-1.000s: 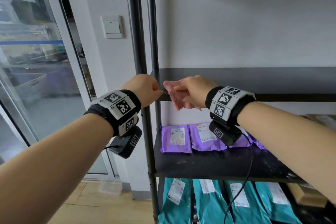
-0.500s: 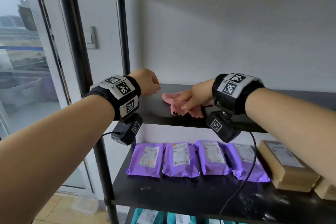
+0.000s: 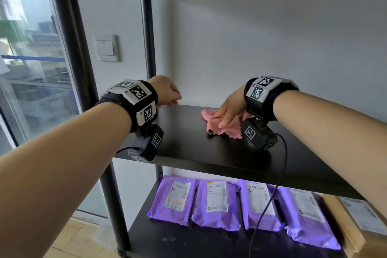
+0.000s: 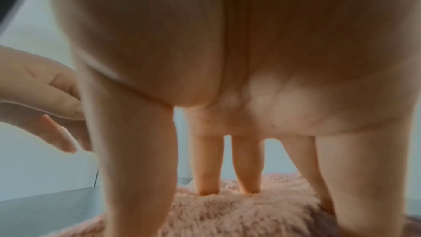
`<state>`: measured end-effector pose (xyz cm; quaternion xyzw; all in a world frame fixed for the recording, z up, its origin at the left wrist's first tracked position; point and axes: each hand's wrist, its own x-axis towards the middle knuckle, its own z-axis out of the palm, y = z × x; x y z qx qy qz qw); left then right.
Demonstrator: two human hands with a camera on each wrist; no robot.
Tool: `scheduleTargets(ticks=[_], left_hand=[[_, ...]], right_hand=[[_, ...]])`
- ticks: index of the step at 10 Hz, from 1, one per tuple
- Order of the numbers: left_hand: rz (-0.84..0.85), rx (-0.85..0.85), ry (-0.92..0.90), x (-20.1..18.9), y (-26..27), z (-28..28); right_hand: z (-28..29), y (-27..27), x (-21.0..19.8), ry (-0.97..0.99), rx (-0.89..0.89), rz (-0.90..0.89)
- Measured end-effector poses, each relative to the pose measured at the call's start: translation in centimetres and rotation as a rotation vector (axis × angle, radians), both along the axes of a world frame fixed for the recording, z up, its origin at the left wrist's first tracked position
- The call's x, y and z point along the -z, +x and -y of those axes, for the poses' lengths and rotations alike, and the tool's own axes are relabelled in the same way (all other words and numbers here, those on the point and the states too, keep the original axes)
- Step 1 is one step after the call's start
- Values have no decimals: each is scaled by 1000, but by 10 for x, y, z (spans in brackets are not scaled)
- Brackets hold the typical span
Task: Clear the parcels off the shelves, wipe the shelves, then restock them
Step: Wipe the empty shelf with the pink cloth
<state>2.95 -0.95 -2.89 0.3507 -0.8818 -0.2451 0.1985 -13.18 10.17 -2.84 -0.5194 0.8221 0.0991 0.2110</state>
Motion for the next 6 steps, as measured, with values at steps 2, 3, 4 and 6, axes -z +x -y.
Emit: scheduleTargets(ticks=[2,3,4,6], left_hand=[[-17,32,54,-3,-5,20],[-23,43,59,-4,-6,30],[-28,47,59,-5,-6,37],[-10,26,30,-6,-10,45]], right_hand=[[38,-5,0,55,32,-60],[54,-1,-2,80,3,-41],[71,1,-1,125,-65,117],[87,41,2,60,-244,39]])
